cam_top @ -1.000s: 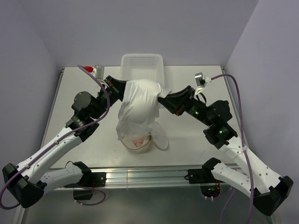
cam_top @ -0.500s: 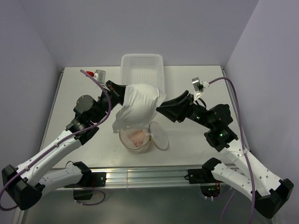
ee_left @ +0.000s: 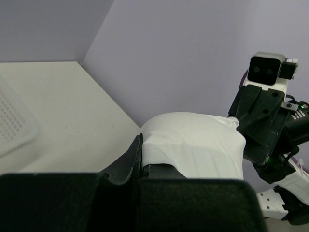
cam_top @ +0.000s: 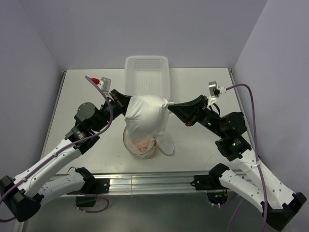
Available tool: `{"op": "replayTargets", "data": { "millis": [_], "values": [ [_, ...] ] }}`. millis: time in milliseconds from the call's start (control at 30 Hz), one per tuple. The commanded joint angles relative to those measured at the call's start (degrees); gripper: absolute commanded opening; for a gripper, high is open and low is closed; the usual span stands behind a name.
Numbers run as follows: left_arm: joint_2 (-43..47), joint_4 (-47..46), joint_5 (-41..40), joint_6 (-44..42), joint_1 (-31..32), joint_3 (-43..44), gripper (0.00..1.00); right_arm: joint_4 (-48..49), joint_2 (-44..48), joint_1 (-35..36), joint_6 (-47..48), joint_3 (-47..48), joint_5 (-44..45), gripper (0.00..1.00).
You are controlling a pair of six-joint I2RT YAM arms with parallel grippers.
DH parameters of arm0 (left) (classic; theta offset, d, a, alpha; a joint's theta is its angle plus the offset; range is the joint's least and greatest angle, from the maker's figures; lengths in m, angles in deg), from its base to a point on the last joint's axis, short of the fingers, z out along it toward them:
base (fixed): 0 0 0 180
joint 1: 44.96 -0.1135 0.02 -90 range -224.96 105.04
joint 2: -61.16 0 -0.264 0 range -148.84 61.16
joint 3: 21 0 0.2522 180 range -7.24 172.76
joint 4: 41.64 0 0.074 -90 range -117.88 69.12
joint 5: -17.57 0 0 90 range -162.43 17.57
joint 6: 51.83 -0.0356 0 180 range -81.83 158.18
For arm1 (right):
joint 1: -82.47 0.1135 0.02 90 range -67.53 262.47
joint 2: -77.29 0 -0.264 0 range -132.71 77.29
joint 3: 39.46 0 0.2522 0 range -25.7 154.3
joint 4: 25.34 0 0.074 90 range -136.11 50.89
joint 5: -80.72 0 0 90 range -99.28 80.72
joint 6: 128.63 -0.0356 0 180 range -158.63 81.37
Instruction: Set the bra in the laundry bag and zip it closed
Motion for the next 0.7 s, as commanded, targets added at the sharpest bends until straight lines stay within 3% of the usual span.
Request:
{"op": "replayTargets", "data": {
  "millis": [0, 267, 500, 667],
  "values": [
    [2.38, 2.75, 5.57, 0.78, 0.40, -0.03, 0.00, -4.83, 1.27, -0.32, 4.10, 3.94, 4.05, 0.00],
    [2.91, 9.71, 7.34, -0.98, 0.40, -0.47, 0.00, -16.63, -3.12, -2.16, 11.48, 11.24, 3.79, 0.00],
    [3.79, 14.99, 4.87, -3.53, 0.40, 1.99, 0.00, -20.23, -8.13, -4.54, 10.79, 17.05, 1.42, 0.00],
    [4.58, 13.77, 4.96, -2.40, 0.41, 1.29, 0.00, -18.75, -7.44, -4.54, 9.48, 12.50, 1.24, 0.00]
  ]
}}
